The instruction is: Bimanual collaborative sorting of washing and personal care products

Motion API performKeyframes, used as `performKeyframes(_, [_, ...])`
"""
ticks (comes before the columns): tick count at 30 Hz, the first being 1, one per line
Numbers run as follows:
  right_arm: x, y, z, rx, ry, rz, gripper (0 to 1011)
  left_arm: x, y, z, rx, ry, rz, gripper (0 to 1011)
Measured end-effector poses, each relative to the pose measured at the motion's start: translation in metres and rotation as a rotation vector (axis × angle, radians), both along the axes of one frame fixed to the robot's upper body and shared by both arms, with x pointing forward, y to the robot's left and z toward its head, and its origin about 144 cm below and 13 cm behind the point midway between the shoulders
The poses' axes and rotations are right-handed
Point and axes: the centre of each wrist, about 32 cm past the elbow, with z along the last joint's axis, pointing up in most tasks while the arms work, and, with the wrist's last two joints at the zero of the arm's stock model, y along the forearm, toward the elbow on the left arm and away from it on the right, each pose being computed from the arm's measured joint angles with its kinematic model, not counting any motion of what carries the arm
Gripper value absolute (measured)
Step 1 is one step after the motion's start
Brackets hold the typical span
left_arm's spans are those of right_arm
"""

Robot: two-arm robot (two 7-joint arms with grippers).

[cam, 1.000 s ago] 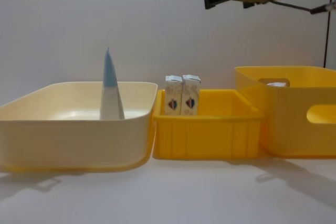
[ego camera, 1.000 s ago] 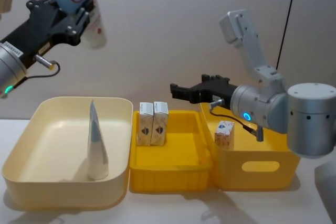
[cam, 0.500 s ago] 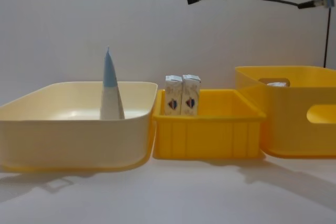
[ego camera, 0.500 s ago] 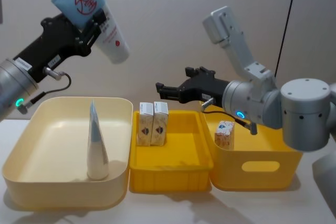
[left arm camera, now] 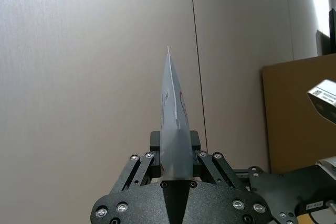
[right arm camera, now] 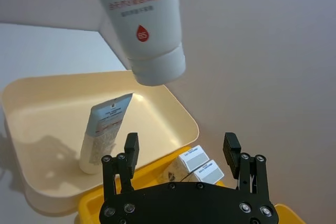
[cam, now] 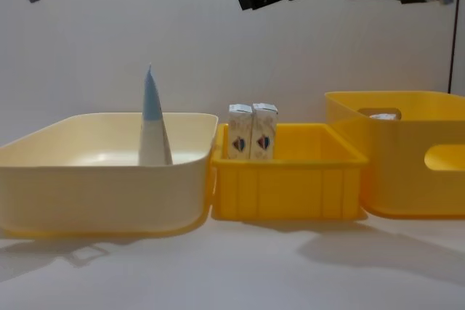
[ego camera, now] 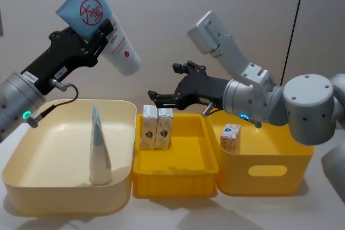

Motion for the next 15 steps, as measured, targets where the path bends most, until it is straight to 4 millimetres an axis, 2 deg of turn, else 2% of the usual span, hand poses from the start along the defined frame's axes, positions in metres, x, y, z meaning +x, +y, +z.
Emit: performKeyframes(15, [0.015,-0.008,0.009,-0.216,-0.151,0.139,1001,0.002,-0.003,-0.009,-0.022,0.022,-0.017,296])
